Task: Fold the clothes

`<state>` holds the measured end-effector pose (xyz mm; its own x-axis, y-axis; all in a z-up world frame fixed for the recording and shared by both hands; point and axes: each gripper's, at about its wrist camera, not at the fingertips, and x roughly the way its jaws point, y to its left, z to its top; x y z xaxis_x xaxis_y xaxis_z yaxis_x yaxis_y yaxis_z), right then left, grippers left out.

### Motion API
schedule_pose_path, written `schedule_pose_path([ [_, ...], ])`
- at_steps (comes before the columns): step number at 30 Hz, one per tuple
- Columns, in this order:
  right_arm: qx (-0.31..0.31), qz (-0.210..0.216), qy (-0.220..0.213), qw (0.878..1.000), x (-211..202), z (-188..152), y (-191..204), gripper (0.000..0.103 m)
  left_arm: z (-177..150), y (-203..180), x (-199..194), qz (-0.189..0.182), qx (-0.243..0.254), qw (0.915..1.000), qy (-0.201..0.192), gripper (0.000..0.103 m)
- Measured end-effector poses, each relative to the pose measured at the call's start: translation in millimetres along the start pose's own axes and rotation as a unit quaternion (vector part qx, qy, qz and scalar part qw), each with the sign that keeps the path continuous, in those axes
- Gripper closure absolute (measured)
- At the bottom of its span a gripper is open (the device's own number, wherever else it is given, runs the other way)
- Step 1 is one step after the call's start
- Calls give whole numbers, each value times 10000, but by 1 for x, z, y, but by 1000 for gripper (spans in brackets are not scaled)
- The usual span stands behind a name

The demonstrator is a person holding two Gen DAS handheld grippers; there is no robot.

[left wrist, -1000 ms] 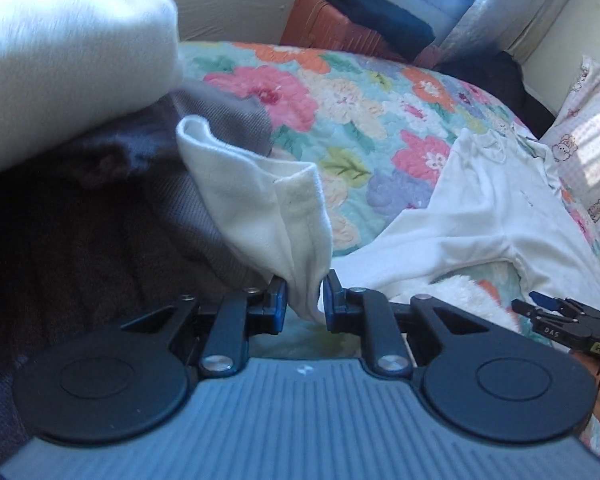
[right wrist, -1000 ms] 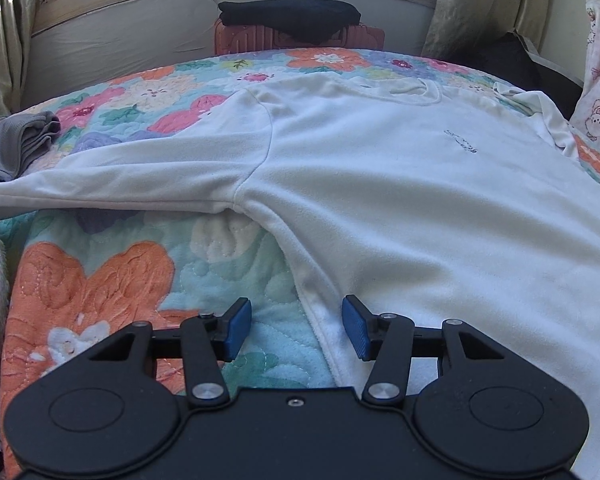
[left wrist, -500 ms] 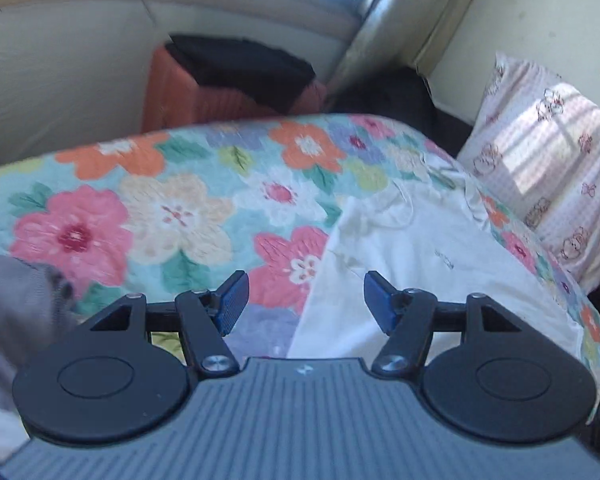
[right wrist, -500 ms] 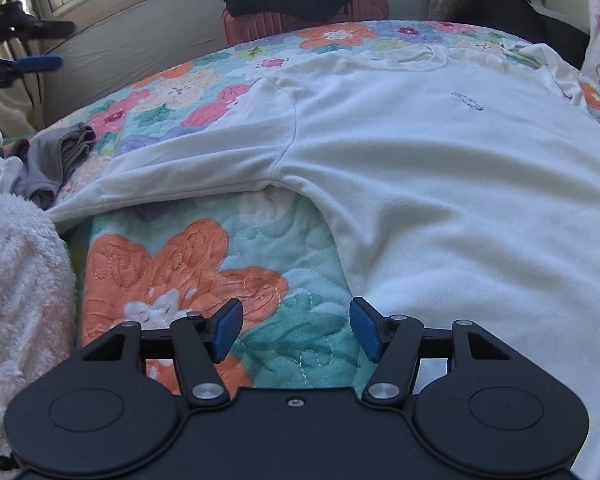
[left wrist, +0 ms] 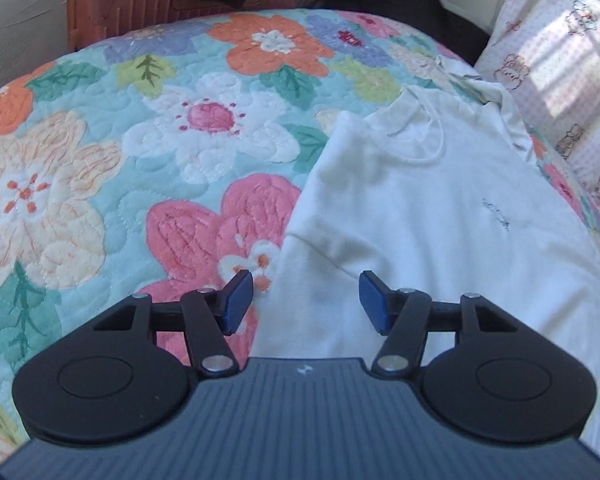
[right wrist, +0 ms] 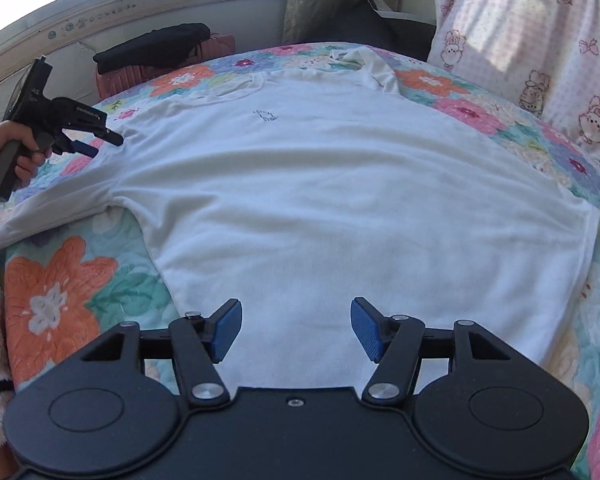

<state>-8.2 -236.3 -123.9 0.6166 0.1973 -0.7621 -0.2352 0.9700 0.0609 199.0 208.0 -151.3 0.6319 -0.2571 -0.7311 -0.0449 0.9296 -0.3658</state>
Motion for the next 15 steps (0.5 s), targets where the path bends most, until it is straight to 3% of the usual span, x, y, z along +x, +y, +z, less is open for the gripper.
schedule_pose_path([
  [1,282,163,35,9995,3,-5,-3,37,1,3,4,-4,-90,10000,31,77],
  [5,1410,870,140,9861,19,-22,-9,37,4,3,9,-87,-105,9999,-6,81],
  [6,1335,845,155,9873,21,-23,-5,37,3,1,9,-129,-88,9999,-12,80],
  [9,727,589,179,9955,22,-24,12,36,0,-5,10,-270,-42,9996,102,55],
  [11,203,291,212,9991,20,-27,23,36,-2,-11,12,-165,63,9998,65,55],
  [12,-49,148,223,9996,20,-29,27,35,-2,-14,11,-129,151,9998,0,58],
  [14,-524,-142,185,9984,20,-37,33,34,-1,-23,6,-15,346,9991,-253,100],
  [15,-736,-304,165,9967,20,-41,36,33,-1,-27,1,68,454,9979,-456,100],
])
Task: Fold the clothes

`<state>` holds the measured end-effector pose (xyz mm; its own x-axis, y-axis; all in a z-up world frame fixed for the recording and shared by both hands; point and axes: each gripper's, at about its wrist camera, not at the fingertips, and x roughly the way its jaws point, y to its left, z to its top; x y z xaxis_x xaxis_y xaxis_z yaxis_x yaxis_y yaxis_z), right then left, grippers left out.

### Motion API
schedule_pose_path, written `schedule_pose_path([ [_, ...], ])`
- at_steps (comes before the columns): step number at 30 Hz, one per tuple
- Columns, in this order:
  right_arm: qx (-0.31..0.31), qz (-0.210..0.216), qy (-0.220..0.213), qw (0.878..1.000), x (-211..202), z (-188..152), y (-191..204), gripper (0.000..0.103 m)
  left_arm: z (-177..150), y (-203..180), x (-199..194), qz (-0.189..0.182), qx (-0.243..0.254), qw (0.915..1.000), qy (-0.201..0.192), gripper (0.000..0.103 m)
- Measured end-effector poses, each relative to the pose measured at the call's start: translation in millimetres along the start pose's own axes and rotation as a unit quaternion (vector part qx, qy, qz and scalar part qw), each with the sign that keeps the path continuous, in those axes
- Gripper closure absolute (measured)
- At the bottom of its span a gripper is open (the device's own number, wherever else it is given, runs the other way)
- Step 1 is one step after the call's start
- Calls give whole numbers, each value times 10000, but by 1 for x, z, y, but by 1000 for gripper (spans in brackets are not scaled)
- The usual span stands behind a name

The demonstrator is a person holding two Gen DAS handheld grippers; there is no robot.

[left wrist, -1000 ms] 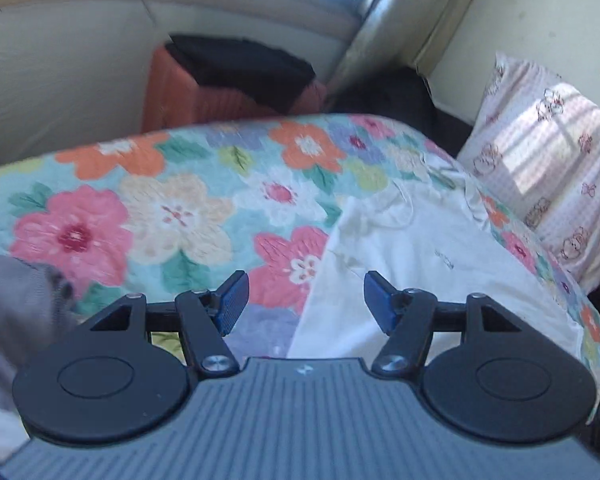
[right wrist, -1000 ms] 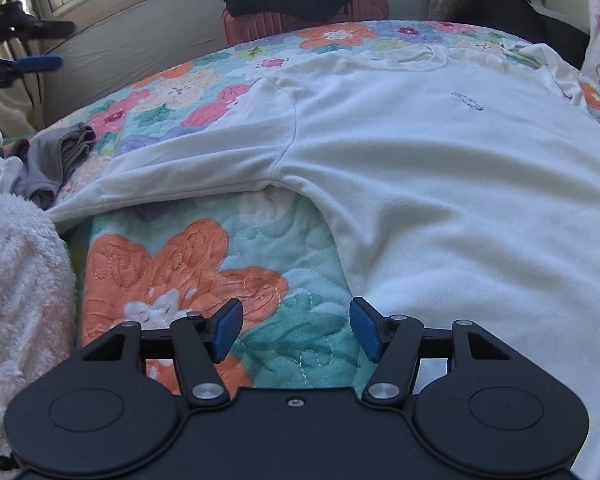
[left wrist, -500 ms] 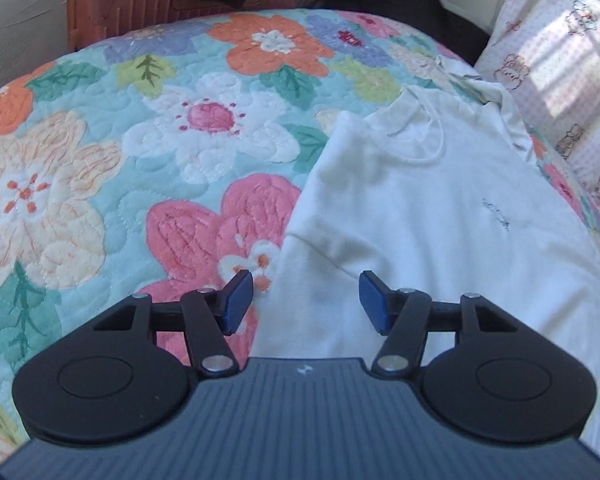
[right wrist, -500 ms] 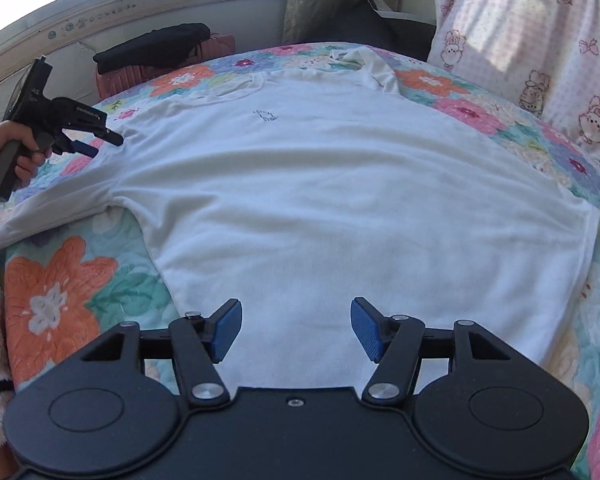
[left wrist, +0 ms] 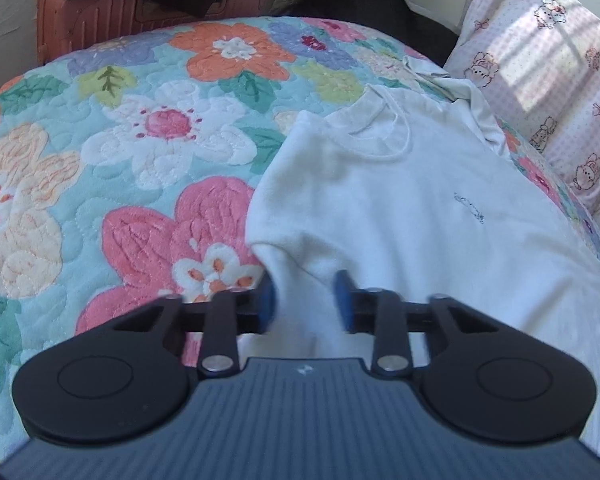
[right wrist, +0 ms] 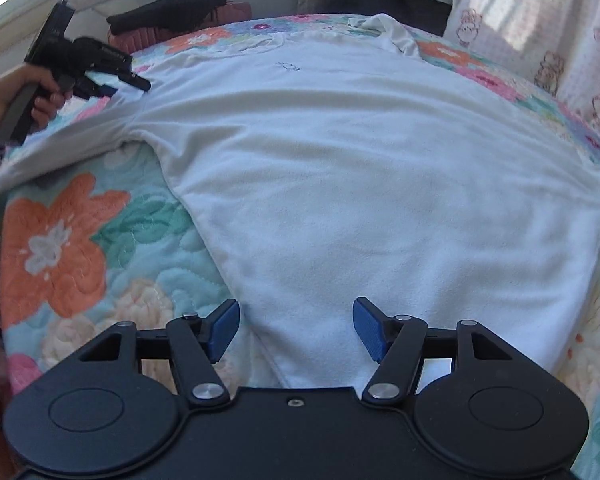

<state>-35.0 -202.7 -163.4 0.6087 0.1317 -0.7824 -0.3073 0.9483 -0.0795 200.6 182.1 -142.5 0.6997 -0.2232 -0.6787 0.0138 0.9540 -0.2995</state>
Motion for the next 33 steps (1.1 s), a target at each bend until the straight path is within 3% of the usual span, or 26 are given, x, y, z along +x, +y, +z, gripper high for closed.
schedule_pose_path([
  [4,-392,-345,13,9986,-1,-8,6,32,9,-20,-30,368,428,9934,-996,100],
  [8,-292,-294,-32,9991,-4,-14,-4,32,16,-31,-38,537,452,9860,-1510,100],
  [11,114,-102,-86,9998,0,-20,-17,31,13,-40,1,1064,972,9866,-768,100],
  [13,240,-57,-69,9997,1,-21,-20,31,5,-32,26,1303,808,9882,-48,99],
  [16,38,-212,13,9998,0,-21,-15,39,3,-28,23,1327,515,9898,65,98],
  [18,-71,-353,45,9993,-4,-22,-12,49,5,-36,8,1439,670,9873,28,98],
  [20,-167,-470,85,9987,-9,-23,-9,52,0,-51,-15,1441,1027,9841,-130,95],
  [25,-423,-831,192,9955,-25,-37,-1,51,-25,-86,-49,878,1721,9811,52,53],
  [28,-543,-977,218,9935,-27,-47,-1,52,-55,-107,-43,791,2297,9682,600,46],
  [29,-496,-1004,200,9935,-27,-46,-3,59,-65,-114,-37,832,2533,9605,800,46],
  [30,-438,-1042,185,9934,-27,-45,-5,88,-72,-119,-31,921,2756,9524,923,46],
  [31,-330,-1009,98,9943,-32,-43,-9,98,-77,-123,-27,1038,2935,9453,971,46],
  [32,-207,-953,-11,9952,-38,-40,-13,98,-77,-120,-28,974,2831,9490,991,46],
  [33,-84,-897,-120,9959,-45,-37,-18,98,-75,-118,-30,884,2689,9538,1009,57],
])
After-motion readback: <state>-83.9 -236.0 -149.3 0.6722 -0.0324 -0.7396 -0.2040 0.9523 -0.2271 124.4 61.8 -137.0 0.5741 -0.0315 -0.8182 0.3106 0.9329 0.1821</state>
